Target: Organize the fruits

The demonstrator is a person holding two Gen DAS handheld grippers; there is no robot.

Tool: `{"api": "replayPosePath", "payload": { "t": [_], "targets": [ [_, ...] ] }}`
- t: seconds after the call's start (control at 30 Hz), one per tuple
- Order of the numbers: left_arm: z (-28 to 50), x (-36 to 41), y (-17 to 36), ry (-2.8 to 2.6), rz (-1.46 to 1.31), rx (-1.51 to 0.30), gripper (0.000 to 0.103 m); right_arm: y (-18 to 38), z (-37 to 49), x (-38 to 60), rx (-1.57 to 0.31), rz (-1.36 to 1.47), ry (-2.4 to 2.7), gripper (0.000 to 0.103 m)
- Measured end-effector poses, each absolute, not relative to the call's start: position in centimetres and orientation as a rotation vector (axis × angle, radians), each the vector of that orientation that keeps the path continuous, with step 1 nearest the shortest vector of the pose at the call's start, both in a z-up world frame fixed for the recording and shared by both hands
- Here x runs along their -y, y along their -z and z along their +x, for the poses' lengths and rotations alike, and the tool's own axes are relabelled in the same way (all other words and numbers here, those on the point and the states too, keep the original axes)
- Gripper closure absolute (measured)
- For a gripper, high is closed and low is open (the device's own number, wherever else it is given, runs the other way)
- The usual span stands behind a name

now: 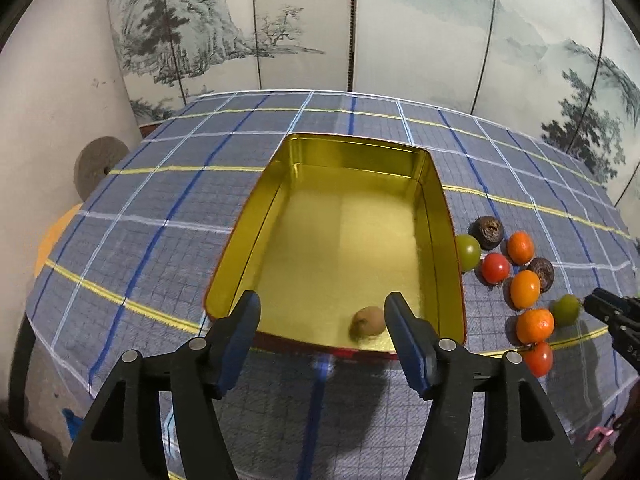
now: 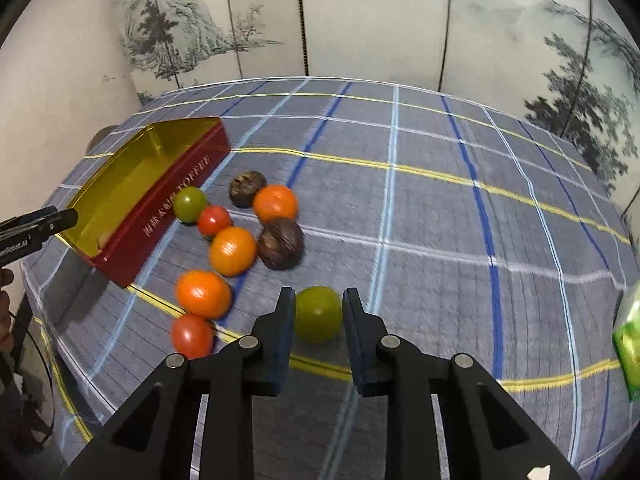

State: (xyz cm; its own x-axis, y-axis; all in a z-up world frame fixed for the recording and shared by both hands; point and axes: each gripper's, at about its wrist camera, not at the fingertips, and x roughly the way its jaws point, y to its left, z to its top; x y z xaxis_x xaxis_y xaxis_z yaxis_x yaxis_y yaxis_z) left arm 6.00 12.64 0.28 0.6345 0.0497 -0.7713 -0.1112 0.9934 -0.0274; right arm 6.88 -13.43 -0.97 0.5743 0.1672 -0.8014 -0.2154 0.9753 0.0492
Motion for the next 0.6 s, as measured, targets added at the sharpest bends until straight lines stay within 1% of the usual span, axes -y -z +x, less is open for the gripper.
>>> {"api": "replayPosePath", "payload": {
  "t": [0.13, 0.2, 0.27, 0.33, 0.6],
  "targets": [
    [5.2, -13.5, -0.2, -0.097, -0.089, -0.880, 0.038, 1.7, 7.4, 12.9, -0.949, -0.082, -0.212, 0.079],
    [4.9, -13.9, -0.2, -0.100, -0.098, -0.882, 0.037, 2.3, 7.4, 13.3, -0.969, -0.073, -0.193, 0.077],
    [4.5, -14.3, -0.3, -0.101, -0.119, -0.878, 0.037, 2.6, 7.5, 13.6, -0.977, -0.056, -0.203, 0.071],
    [4.3, -14.7, -0.3, -0.105, -0.129, -0.879, 0.037, 2.5, 7.5, 13.7, -0.972, -0.032, -0.219, 0.069],
    [3.6, -15.9, -0.1, -0.130, -0.154, -0.886, 0.036, 3.0, 7.9, 11.2, -0.990, -0.056, -0.290, 0.067]
  ]
}}
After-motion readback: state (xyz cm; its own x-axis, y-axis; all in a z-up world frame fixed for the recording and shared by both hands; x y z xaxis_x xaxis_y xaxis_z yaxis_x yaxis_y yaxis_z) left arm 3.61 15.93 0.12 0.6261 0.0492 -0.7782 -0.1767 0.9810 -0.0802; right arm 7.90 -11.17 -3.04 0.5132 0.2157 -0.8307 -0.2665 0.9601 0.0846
